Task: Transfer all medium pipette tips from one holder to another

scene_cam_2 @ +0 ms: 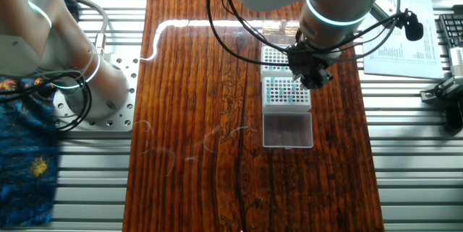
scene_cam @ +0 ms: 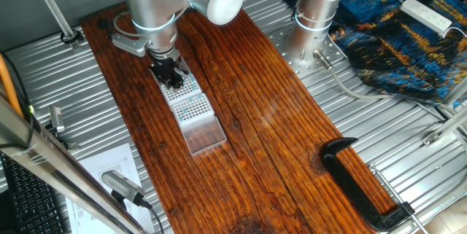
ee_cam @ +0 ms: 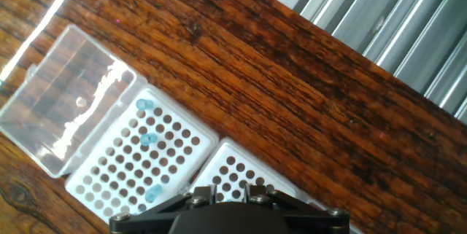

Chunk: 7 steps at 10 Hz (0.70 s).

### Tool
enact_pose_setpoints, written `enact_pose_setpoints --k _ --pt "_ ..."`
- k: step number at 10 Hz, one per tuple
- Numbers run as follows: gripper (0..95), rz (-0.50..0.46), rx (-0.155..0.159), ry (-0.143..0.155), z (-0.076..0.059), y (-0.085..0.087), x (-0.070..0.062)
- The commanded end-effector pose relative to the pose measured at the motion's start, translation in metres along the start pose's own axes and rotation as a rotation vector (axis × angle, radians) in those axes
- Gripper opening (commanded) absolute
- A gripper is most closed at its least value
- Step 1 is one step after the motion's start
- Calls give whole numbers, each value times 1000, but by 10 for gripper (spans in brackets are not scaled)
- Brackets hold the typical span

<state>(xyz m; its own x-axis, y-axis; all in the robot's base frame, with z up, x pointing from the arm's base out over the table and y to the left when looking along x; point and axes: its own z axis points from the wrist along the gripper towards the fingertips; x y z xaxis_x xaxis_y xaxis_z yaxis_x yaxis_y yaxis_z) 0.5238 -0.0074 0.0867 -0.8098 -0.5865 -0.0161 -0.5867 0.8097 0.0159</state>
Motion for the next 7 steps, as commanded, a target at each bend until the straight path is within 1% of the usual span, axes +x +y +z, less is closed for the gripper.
enact_pose_setpoints --k 1,7 --pt "190 1 -2 3 1 1 2" --pt "190 1 3 12 9 3 8"
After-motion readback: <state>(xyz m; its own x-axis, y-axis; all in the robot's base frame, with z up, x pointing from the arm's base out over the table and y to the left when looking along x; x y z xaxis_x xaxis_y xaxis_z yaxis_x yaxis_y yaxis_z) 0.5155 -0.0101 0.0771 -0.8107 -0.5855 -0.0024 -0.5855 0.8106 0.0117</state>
